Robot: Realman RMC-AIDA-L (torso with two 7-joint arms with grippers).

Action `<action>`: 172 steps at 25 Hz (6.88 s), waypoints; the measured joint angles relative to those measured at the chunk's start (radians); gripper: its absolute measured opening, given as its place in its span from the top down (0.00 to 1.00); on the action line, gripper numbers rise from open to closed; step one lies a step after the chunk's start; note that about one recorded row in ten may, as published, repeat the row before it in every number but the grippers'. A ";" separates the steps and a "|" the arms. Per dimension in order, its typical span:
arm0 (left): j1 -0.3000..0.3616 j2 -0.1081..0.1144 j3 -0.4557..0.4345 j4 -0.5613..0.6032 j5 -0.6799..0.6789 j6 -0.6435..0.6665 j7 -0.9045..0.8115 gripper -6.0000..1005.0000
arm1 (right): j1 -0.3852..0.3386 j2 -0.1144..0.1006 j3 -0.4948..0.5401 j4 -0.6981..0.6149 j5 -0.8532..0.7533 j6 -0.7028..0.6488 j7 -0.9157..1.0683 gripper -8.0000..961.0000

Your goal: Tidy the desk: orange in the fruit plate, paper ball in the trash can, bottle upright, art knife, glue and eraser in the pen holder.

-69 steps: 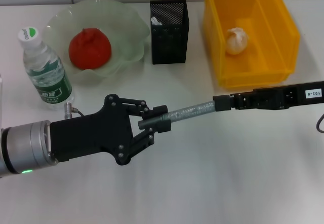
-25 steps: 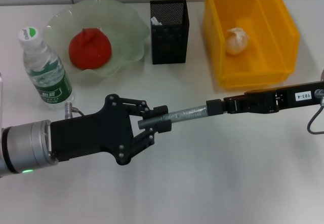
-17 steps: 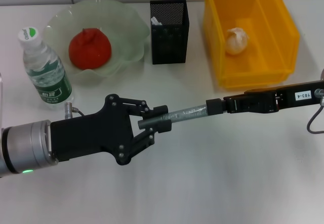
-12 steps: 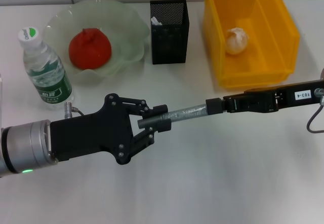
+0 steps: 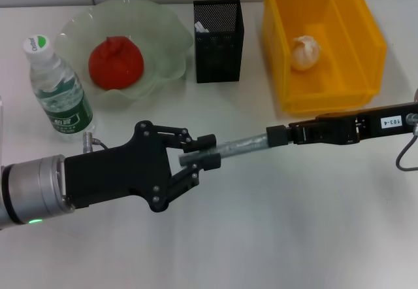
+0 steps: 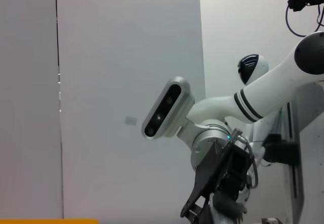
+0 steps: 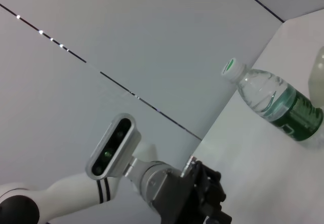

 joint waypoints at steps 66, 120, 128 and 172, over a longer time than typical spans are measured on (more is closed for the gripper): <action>0.049 -0.006 -0.165 -0.160 -0.036 -0.262 0.004 0.21 | 0.299 -0.057 -0.215 -0.436 -0.293 0.452 0.324 0.84; 0.040 0.007 -0.031 -0.103 -0.031 -0.176 -0.015 0.21 | -0.264 0.006 -0.181 0.009 0.528 0.086 -1.040 0.25; 0.052 0.026 -0.011 -0.086 -0.022 -0.163 -0.016 0.21 | -0.273 0.060 -0.179 0.039 0.353 0.144 -1.084 0.25; 0.061 0.094 -0.011 -0.031 0.097 -0.065 -0.145 0.21 | -0.228 0.099 -0.180 0.113 0.296 0.279 -1.084 0.25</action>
